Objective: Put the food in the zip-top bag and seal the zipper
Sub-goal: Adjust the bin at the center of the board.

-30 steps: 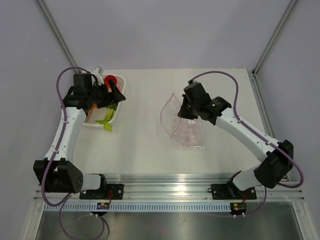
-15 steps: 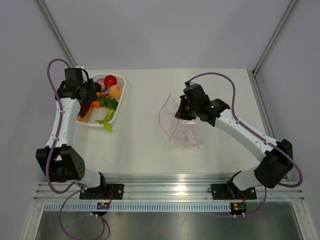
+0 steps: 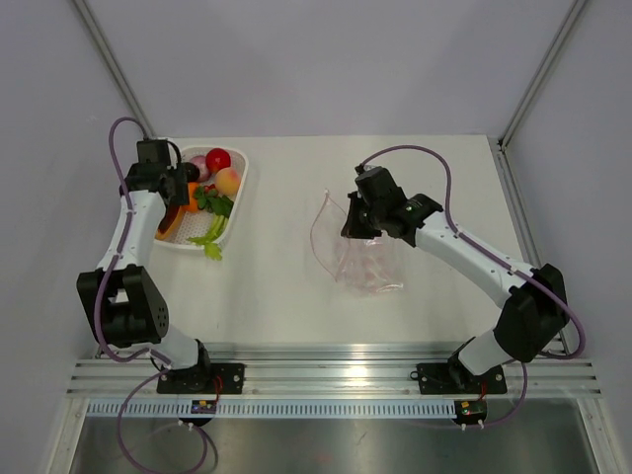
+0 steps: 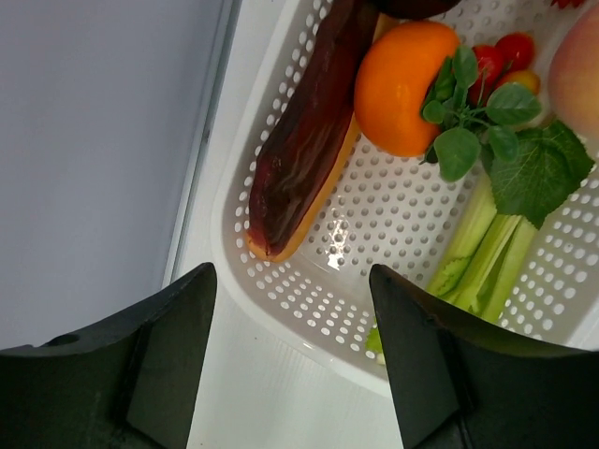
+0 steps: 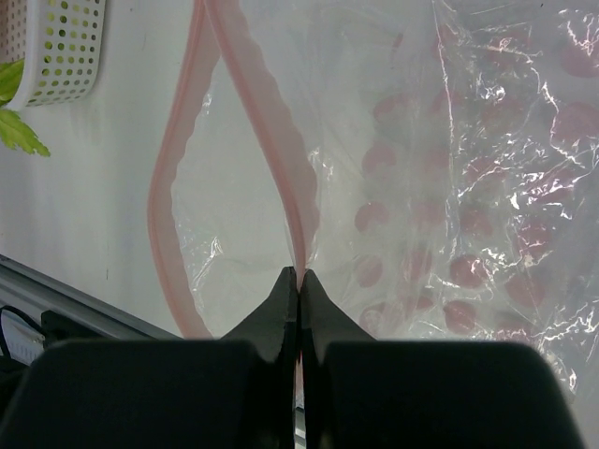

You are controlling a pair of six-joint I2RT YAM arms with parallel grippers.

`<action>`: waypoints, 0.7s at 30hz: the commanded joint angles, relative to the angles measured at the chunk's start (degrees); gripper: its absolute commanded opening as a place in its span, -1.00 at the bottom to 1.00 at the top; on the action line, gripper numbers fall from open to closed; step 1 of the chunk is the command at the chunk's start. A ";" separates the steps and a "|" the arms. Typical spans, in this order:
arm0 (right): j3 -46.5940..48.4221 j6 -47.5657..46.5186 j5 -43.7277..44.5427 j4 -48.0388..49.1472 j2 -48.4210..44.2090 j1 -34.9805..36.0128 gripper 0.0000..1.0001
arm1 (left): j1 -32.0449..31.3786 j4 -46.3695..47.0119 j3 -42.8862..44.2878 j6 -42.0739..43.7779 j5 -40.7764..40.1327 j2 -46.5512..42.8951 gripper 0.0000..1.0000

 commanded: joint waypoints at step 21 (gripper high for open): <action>1.42 -2.06 -1.42 1.17 2.10 0.34 -1.00 | 7.48 8.41 -3.16 -1.42 8.74 10.03 0.27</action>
